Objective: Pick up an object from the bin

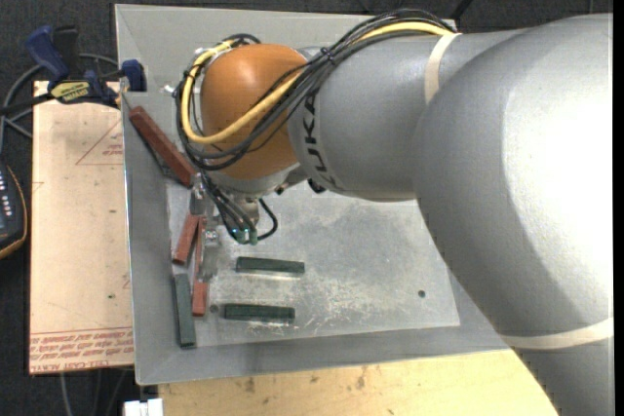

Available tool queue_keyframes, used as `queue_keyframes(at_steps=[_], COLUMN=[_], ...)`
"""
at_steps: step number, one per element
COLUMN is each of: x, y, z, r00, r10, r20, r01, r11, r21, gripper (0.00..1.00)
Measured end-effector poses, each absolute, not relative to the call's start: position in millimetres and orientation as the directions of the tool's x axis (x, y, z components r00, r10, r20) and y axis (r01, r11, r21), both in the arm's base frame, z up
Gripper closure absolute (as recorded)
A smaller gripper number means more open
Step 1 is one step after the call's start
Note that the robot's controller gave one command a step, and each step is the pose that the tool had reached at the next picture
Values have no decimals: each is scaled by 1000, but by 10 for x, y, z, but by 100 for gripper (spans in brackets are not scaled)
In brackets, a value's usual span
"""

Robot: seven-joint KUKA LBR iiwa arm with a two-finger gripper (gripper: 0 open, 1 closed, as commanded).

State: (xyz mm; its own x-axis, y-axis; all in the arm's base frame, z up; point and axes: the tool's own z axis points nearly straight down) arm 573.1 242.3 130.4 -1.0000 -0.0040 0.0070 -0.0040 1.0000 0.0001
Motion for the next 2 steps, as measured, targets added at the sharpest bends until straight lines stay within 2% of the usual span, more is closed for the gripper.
queue_keyframes(at_steps=[1,2], x=[5198,5305], y=[1580,1340], z=[670,1003], r00=[-996,-947], r10=[85,322], r20=[9,-3], r01=[85,322], r11=[996,947], r21=[-4,2], gripper=[0,0])
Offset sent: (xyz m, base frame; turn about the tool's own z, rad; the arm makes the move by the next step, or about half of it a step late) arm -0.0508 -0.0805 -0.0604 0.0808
